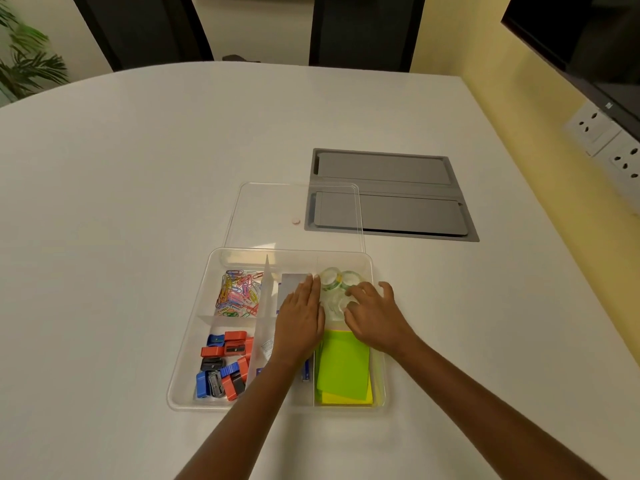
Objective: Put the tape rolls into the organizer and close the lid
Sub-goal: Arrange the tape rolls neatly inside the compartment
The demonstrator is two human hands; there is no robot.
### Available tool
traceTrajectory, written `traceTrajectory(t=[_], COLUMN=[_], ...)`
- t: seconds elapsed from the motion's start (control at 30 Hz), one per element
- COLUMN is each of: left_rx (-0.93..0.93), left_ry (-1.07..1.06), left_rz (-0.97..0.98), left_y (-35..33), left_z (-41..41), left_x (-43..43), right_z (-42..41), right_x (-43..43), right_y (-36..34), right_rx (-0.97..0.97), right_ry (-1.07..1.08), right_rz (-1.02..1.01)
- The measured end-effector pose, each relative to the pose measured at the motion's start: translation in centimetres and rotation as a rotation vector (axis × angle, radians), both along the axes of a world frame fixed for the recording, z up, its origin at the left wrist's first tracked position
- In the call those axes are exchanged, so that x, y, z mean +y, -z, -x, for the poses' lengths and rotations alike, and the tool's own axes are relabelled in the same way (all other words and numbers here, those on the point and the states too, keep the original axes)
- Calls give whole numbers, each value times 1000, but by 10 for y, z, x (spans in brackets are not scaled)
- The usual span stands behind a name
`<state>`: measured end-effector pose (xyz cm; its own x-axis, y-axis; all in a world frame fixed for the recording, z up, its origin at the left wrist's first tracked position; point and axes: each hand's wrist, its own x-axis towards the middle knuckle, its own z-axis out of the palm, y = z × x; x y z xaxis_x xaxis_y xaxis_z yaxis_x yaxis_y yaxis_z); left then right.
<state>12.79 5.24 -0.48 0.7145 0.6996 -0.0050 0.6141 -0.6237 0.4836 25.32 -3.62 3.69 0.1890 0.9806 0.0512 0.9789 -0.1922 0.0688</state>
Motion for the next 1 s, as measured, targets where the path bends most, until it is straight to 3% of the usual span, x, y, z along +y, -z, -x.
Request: traceTrajectory(t=[0.13,0.27,0.43,0.63,1.0], left_rx=[11,28,137,255,291], left_ry=[6,40,304,393,308], left_rz=[-9,-55,-251,-305,-228], left_y=[0,-1,-9,-20,-12], left_z=[-1,-1,-7,-12,1], left_x=[0,2,12,18,9], right_z=[-12,-11,-14,-16,-5], right_x=[-10,-12,-7,-13,-2], right_y=[1,6,15,22,15], right_rx=[-102,-41,179,206,164], right_ry=[-22,-26,41,77,59], right_rz=[-88,-103,157,144,233])
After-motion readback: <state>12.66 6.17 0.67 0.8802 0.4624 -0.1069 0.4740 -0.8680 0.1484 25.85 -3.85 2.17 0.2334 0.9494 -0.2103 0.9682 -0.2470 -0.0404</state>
